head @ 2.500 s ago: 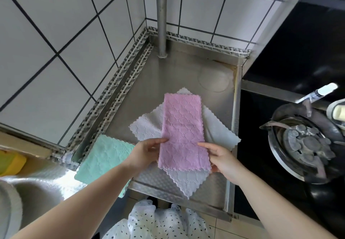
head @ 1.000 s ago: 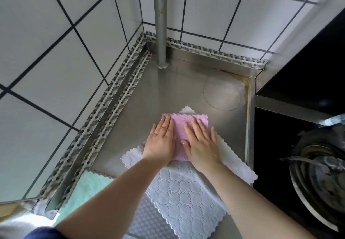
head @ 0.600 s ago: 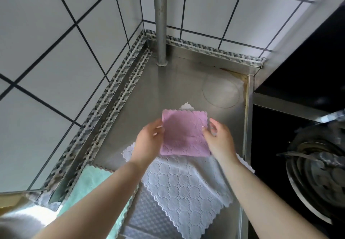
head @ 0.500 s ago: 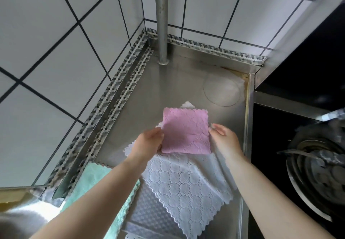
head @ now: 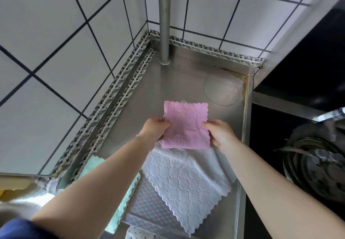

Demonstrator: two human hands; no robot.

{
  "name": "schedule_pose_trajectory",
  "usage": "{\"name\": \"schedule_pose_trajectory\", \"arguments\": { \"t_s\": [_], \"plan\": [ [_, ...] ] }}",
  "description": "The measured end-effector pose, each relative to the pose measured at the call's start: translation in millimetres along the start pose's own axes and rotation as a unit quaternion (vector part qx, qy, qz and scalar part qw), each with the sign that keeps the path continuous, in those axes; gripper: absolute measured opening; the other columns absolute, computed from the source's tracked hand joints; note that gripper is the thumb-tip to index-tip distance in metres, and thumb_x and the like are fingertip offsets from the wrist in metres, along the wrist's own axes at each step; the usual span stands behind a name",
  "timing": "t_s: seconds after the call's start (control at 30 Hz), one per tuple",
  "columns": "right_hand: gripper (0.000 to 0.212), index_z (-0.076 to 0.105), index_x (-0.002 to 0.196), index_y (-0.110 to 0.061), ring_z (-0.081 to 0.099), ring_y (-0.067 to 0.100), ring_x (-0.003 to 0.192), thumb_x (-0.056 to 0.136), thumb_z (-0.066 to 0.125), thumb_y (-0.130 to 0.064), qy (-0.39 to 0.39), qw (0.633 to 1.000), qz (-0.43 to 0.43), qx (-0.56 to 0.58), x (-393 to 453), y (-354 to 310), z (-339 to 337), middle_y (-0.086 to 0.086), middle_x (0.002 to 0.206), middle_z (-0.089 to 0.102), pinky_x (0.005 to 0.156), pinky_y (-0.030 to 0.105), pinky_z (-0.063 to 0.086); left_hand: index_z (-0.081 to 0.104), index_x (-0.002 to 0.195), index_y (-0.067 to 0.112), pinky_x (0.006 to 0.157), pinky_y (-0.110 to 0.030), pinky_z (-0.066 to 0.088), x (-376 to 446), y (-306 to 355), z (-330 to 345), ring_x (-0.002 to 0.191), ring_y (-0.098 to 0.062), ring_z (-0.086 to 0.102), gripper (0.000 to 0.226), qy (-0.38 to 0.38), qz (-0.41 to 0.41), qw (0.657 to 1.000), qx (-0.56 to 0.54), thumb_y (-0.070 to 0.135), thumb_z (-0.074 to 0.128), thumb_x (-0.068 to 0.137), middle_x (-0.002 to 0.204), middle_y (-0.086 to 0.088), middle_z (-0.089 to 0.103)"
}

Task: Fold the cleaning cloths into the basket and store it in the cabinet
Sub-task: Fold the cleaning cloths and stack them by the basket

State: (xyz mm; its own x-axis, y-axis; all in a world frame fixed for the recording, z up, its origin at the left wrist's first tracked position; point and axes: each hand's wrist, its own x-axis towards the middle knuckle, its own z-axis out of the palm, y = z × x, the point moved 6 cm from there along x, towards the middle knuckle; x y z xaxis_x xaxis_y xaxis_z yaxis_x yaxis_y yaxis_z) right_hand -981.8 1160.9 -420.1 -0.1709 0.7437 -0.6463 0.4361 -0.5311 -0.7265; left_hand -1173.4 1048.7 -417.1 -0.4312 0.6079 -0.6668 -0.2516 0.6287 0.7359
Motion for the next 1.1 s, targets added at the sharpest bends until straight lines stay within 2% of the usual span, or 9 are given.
{"name": "schedule_pose_trajectory", "arguments": {
  "t_s": [0.1,0.23,0.4,0.5,0.63,0.73,0.8,0.87,1.1],
  "plan": [
    [0.017,0.059,0.101,-0.016,0.051,0.017,0.077,0.087,0.063,-0.023,0.012,0.997,-0.073,-0.03,-15.1,-19.1,-0.9,-0.003,0.082,0.057,0.067,0.026,0.038,0.065,0.102,0.004,0.09,-0.047,0.053,-15.7,8.0,-4.2,0.097,-0.03,0.067,0.016,-0.017,0.011,0.999,-0.04,0.014,0.062,0.089,0.107,-0.017,0.069],
    [0.01,0.056,0.1,-0.019,0.053,0.011,0.087,0.091,0.059,-0.021,0.015,0.98,-0.189,-0.059,-47.2,-49.0,0.9,-0.01,0.087,0.057,0.076,0.025,0.038,0.061,0.112,0.003,0.084,-0.039,0.056,-43.1,11.8,-19.4,0.093,-0.024,0.066,0.022,-0.043,0.037,0.995,-0.088,0.01,0.059,0.091,0.11,-0.014,0.068],
    [0.013,0.056,0.102,-0.019,0.056,0.011,0.092,0.09,0.06,-0.017,-0.04,0.968,-0.238,-0.076,-79.8,-60.0,27.3,-0.009,0.091,0.06,0.076,0.02,0.04,0.06,0.109,0.009,0.077,-0.033,0.056,-93.2,4.5,-50.9,0.087,-0.019,0.068,0.018,-0.038,0.052,0.991,-0.116,0.019,0.054,0.095,0.099,-0.006,0.069],
    [0.028,0.053,0.114,-0.021,0.062,0.015,0.097,0.088,0.063,-0.016,-0.097,0.971,-0.208,-0.073,-98.0,-44.4,53.8,-0.002,0.104,0.064,0.086,0.031,0.049,0.062,0.103,0.01,0.079,-0.037,0.057,-120.1,-9.0,-81.9,0.085,-0.021,0.064,0.014,0.009,0.059,0.992,-0.107,0.019,0.052,0.096,0.096,-0.007,0.066],
    [0.033,0.049,0.119,-0.018,0.066,0.019,0.076,0.089,0.06,-0.008,-0.188,0.974,-0.12,-0.039,-131.4,-4.5,98.0,0.004,0.098,0.067,0.074,0.041,0.055,0.062,0.11,0.018,0.077,-0.024,0.055,-149.1,-27.1,-122.6,0.086,-0.013,0.063,0.018,0.071,0.072,0.992,-0.07,0.014,0.053,0.095,0.097,0.0,0.067],
    [0.028,0.052,0.116,-0.013,0.066,0.021,0.076,0.09,0.057,-0.004,-0.25,0.968,-0.031,0.007,-157.6,29.2,129.2,0.007,0.097,0.066,0.07,0.038,0.059,0.059,0.124,0.029,0.091,-0.03,0.048,-158.5,-32.3,-152.7,0.098,-0.018,0.061,0.032,0.142,0.098,0.977,0.129,0.019,0.053,0.094,0.107,0.006,0.065],
    [0.033,0.05,0.119,-0.015,0.068,0.022,0.081,0.089,0.059,-0.005,-0.273,0.962,0.007,0.018,-169.5,48.1,146.3,0.01,0.107,0.065,0.064,0.033,0.058,0.056,0.129,0.028,0.095,-0.033,0.047,-158.9,-36.0,-165.7,0.105,-0.021,0.059,0.038,0.16,0.112,0.938,0.286,0.019,0.052,0.093,0.115,0.003,0.062],
    [0.038,0.048,0.122,-0.017,0.069,0.024,0.086,0.089,0.06,-0.005,-0.276,0.96,0.028,0.017,-176.0,62.8,159.9,0.011,0.114,0.065,0.061,0.03,0.057,0.054,0.131,0.024,0.094,-0.034,0.048,-155.2,-43.7,-174.1,0.106,-0.023,0.059,0.04,0.161,0.125,0.903,0.378,0.02,0.052,0.092,0.123,0.0,0.062],
    [0.042,0.046,0.126,-0.016,0.067,0.026,0.092,0.089,0.06,-0.004,-0.272,0.96,0.057,-0.009,-180.7,91.6,182.5,0.012,0.118,0.063,0.062,0.03,0.058,0.057,0.128,0.025,0.095,-0.034,0.048,-146.3,-70.8,-185.5,0.109,-0.024,0.06,0.04,0.172,0.121,0.891,0.402,0.017,0.055,0.089,0.122,-0.002,0.064]
  ]
}}
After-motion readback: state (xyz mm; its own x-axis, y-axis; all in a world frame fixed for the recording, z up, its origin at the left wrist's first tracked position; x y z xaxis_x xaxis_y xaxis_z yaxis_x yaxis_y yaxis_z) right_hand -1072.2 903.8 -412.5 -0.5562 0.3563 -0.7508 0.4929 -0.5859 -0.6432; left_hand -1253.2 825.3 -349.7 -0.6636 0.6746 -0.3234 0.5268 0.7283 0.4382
